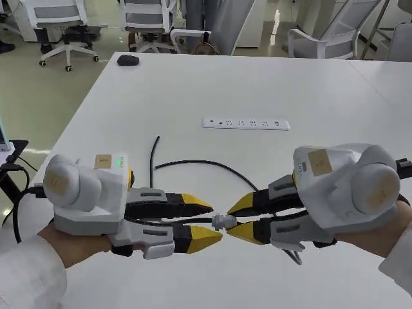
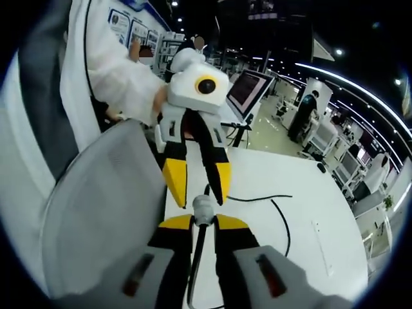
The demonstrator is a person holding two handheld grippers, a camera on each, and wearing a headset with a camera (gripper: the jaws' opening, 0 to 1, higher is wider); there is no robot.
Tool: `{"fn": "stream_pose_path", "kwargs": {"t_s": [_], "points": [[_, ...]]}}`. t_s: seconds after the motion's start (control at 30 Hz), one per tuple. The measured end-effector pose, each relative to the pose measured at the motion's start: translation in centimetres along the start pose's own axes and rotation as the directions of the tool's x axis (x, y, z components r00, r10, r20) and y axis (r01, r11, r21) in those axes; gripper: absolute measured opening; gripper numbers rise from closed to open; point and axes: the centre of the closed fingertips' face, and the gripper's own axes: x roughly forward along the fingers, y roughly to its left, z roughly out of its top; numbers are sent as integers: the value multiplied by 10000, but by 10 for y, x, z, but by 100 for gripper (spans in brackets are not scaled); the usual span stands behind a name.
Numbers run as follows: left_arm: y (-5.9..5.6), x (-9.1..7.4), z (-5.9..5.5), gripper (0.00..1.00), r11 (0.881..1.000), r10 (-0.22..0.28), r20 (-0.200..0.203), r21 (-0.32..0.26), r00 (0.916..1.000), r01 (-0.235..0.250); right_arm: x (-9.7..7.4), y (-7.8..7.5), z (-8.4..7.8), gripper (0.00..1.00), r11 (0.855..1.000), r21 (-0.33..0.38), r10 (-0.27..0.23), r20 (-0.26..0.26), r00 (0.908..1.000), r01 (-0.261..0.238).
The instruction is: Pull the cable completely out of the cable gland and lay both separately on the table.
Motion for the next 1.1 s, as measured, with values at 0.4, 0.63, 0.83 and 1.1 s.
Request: {"fn": "stream_pose_path", "kwargs": {"t_s": [0.4, 0.63, 0.83, 1.1], "points": [[-17, -4, 17, 17, 9941, -742, 715, 840, 9947, 681, -11, 7, 15, 10, 9965, -793, 328, 853, 9958, -260], [-16, -9, 20, 16, 9915, -750, 759, 1124, 9943, 662, -13, 7, 24, 12, 9986, -51, 522, 1943, 9796, -522], [-15, -15, 27, 15, 9892, -616, 863, 1382, 9944, 493, -30, -8, 33, 15, 9365, 3084, 399, 3785, 9247, -1667], [-18, -13, 39, 15, 9814, -702, 1019, 1853, 9923, 504, -34, -4, 42, 17, 8358, 4489, 705, 4830, 8728, -3160]]}}
